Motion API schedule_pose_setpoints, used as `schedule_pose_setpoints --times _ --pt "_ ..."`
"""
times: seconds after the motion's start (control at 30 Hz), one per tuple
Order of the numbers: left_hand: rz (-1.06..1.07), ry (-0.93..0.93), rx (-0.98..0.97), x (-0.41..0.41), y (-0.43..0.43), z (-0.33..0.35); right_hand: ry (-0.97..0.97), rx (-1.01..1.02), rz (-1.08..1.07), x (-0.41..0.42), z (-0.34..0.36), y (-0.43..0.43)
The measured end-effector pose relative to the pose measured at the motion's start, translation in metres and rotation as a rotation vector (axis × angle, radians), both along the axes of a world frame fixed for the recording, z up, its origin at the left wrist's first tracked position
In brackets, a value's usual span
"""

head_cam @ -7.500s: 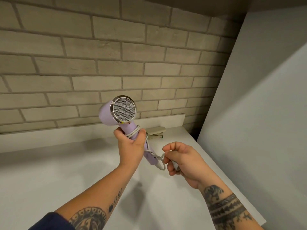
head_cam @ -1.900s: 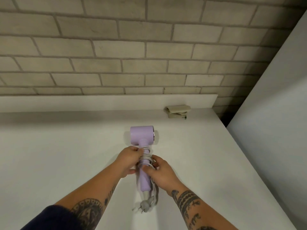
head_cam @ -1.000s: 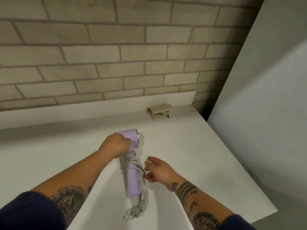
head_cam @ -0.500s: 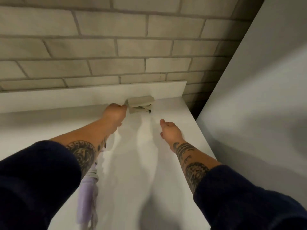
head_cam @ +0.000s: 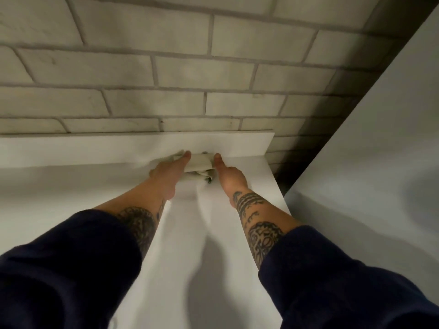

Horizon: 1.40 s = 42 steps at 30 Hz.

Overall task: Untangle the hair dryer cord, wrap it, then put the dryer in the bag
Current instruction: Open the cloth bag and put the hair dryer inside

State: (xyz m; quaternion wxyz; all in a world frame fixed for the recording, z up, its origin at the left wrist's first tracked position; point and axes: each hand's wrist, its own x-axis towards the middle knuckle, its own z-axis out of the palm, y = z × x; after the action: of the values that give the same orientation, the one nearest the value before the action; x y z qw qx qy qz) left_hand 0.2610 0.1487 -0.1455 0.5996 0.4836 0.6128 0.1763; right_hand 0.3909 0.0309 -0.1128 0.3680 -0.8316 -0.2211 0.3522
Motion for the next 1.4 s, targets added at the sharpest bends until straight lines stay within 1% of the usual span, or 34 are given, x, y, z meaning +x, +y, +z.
schedule_pose_setpoints --times 0.07,0.13,0.17,0.23,0.37,0.47,0.53,0.7,0.77,0.87,0.93,1.0,1.03,1.1,1.17,1.23,1.27,1.3,1.33,1.4 --pt "-0.016 0.038 0.049 0.003 -0.003 0.005 0.021 -0.007 0.038 0.000 0.001 0.010" --pt "-0.033 0.088 0.087 0.005 0.003 -0.010 0.022 -0.007 0.070 0.000 -0.004 0.016" --pt "-0.031 0.096 0.092 0.006 0.011 -0.025 0.026 -0.007 0.077 -0.003 -0.006 0.017" --pt "-0.008 0.074 0.097 0.006 0.014 -0.035 0.043 0.017 0.064 -0.005 -0.011 0.017" --pt "-0.005 -0.035 0.135 -0.002 -0.024 0.011 0.151 0.165 0.040 -0.005 -0.017 0.006" --pt "-0.050 -0.091 0.139 -0.011 -0.043 0.017 0.230 0.254 0.037 -0.009 -0.013 -0.012" --pt "-0.080 -0.117 0.159 -0.021 -0.055 0.017 0.256 0.278 0.033 -0.016 -0.013 -0.027" --pt "-0.109 -0.255 0.255 -0.049 -0.090 0.042 0.314 0.355 -0.031 -0.052 -0.007 -0.069" --pt "-0.108 -0.327 0.255 -0.059 -0.101 0.059 0.296 0.428 -0.048 -0.069 0.010 -0.087" --pt "-0.107 -0.435 0.252 -0.071 -0.114 0.094 0.211 0.552 -0.038 -0.089 0.041 -0.109" --pt "-0.119 -0.481 0.283 -0.077 -0.122 0.119 0.162 0.625 -0.048 -0.098 0.067 -0.117" --pt "-0.140 -0.473 0.376 -0.082 -0.129 0.140 0.117 0.684 -0.090 -0.107 0.092 -0.120" --pt "-0.165 -0.425 0.463 -0.086 -0.131 0.148 0.088 0.715 -0.123 -0.112 0.105 -0.122" --pt "-0.255 -0.272 0.717 -0.098 -0.135 0.163 0.032 0.765 -0.173 -0.123 0.130 -0.125" --pt "-0.444 -0.176 0.995 -0.117 -0.138 0.178 0.015 0.780 -0.200 -0.137 0.150 -0.132" --pt "-0.712 -0.058 1.176 -0.138 -0.144 0.190 0.039 0.782 -0.191 -0.154 0.165 -0.141" --pt "-0.816 0.002 1.217 -0.148 -0.147 0.194 0.052 0.791 -0.180 -0.164 0.172 -0.146" --pt "-0.867 0.020 1.217 -0.156 -0.148 0.195 0.063 0.804 -0.169 -0.175 0.178 -0.152" --pt "-0.870 -0.025 1.196 -0.163 -0.152 0.197 0.075 0.828 -0.149 -0.186 0.183 -0.156" --pt "-0.798 -0.166 1.144 -0.174 -0.158 0.197 0.117 0.878 -0.102 -0.210 0.187 -0.163"
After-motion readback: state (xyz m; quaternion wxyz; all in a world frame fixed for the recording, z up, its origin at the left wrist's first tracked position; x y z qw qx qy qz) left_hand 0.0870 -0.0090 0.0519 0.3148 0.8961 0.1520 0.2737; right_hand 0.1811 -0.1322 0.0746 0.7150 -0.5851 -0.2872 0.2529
